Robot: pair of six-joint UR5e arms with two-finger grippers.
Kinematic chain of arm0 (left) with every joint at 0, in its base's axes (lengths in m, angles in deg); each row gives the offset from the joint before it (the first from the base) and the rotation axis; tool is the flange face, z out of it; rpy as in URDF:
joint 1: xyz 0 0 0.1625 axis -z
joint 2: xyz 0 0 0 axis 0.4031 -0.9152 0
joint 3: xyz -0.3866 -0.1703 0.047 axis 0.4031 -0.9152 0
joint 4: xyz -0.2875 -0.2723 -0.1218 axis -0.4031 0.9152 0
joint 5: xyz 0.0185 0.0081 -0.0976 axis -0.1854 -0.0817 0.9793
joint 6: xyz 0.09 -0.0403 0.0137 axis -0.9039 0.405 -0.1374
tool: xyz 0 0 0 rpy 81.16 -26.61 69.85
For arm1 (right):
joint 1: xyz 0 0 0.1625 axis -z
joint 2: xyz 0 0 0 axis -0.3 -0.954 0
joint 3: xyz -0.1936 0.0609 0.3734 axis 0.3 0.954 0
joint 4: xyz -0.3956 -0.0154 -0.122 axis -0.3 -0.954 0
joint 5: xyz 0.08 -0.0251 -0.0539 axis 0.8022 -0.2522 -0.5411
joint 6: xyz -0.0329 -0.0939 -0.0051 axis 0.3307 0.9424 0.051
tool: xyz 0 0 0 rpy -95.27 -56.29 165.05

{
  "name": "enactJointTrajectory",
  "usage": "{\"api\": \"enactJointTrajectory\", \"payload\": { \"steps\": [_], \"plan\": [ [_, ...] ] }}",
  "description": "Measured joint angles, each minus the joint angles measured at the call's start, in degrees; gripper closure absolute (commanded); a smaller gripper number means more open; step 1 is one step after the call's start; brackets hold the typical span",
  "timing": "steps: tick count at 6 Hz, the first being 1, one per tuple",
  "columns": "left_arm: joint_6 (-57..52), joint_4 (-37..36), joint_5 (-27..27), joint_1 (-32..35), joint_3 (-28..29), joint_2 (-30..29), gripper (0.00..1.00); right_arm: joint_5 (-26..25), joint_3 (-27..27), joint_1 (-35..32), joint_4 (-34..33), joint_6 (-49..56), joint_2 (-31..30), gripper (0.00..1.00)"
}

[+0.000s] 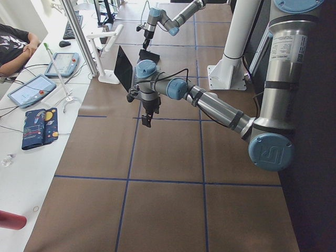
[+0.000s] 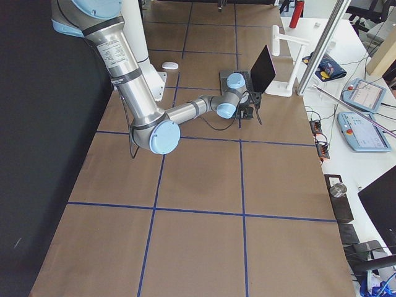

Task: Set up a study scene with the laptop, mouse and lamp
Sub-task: 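Release the pad and retract the right arm while the left arm approaches the mouse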

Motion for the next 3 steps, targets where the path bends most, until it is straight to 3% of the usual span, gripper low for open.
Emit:
{"api": "enactJointTrajectory", "payload": {
  "steps": [3],
  "plan": [
    [4.8,0.8,-0.1,-0.9,-0.1,-1.4,0.00,6.2,-3.7,-3.8,-10.2,10.6,-1.0,0.00]
  ]
}}
